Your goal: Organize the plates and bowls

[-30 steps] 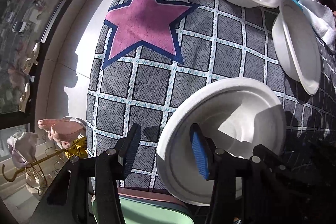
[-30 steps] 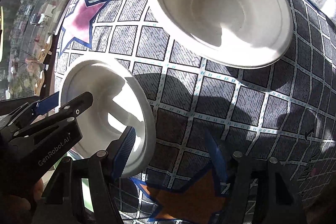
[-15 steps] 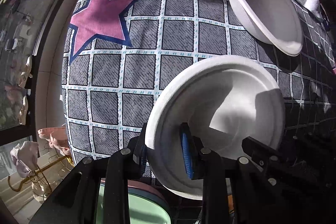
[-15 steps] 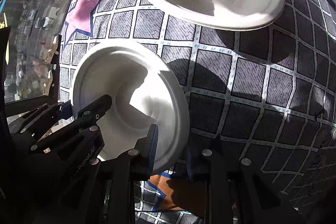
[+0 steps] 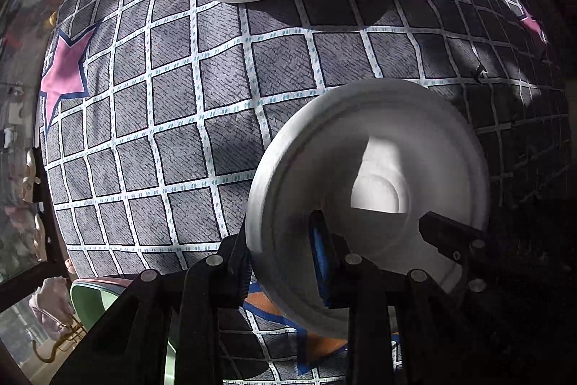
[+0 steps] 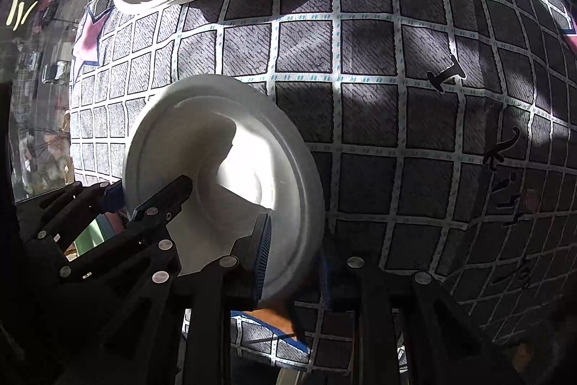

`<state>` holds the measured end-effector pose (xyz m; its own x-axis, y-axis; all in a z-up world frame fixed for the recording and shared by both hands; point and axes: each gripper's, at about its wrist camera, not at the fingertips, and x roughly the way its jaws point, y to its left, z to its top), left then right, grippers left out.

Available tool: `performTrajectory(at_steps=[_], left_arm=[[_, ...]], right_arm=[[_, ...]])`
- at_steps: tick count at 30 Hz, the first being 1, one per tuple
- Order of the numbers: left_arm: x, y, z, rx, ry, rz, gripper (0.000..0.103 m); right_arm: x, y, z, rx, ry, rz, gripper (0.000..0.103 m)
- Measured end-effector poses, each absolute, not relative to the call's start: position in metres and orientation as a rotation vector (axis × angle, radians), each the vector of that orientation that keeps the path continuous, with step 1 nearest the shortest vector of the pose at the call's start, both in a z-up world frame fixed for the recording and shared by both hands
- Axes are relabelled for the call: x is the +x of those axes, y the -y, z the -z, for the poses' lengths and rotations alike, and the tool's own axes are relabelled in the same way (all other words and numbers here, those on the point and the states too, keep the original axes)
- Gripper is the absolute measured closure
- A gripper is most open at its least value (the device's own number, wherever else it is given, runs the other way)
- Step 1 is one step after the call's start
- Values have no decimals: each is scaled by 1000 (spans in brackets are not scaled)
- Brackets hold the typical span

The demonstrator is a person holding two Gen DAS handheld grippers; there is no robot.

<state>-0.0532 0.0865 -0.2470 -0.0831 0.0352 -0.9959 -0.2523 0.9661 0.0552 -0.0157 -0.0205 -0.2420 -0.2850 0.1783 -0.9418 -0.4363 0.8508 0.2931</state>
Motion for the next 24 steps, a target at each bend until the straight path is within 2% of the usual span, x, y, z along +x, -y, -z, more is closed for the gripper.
performTrajectory(at_steps=[10, 16, 22, 24], left_arm=[[-47, -8, 250, -72, -1666, -106, 72], [-58, 31, 255, -39, -1681, -34, 72], [-65, 47, 257, -26, -1679, -27, 71], [-59, 51, 250, -11, -1673, -30, 67]], right_arm=[[-27, 86, 246, -186, -1774, -510, 76], [-44, 77, 251, -178, -1783, -472, 76], [-28, 102, 247, -132, -1784, -474, 76], [-31, 108, 244, -115, -1780, -483, 76]])
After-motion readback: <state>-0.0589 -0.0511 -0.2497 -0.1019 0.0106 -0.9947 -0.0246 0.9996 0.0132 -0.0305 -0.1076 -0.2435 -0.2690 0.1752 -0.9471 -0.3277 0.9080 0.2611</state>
